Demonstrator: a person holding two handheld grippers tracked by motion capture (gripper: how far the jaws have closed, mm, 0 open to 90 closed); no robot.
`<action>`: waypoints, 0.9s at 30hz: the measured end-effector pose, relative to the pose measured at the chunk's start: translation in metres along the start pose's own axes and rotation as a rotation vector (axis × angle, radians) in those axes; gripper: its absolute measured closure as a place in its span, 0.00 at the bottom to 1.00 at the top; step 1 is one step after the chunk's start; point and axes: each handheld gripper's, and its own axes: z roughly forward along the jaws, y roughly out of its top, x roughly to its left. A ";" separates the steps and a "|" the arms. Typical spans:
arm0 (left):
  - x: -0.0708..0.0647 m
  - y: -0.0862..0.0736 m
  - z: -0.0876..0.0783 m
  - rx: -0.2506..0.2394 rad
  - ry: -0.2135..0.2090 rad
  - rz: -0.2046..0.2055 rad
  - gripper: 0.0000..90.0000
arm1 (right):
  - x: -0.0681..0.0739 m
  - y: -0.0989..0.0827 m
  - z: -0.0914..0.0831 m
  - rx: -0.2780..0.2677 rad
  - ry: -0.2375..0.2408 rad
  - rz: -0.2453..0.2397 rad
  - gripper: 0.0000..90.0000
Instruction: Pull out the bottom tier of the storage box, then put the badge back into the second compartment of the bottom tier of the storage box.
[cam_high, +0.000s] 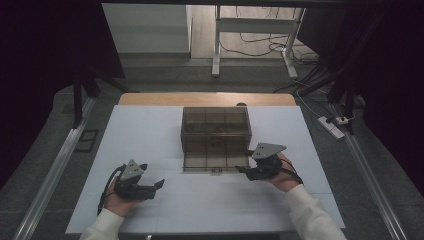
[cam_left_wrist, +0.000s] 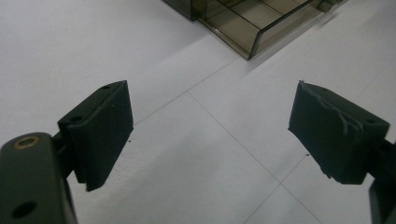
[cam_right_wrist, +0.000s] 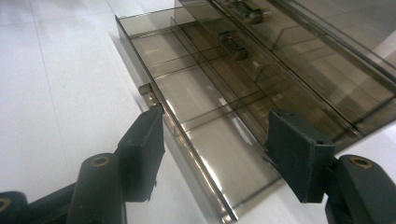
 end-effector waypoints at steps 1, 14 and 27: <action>0.000 0.000 0.000 -0.001 -0.001 0.001 0.15 | 0.000 -0.001 -0.002 -0.003 -0.003 0.002 0.40; -0.003 0.002 0.000 -0.001 0.002 0.009 0.15 | -0.008 -0.003 -0.021 -0.016 -0.046 0.019 0.39; -0.003 0.005 0.003 -0.005 -0.001 0.004 0.15 | -0.019 -0.015 -0.036 0.030 -0.088 0.053 0.38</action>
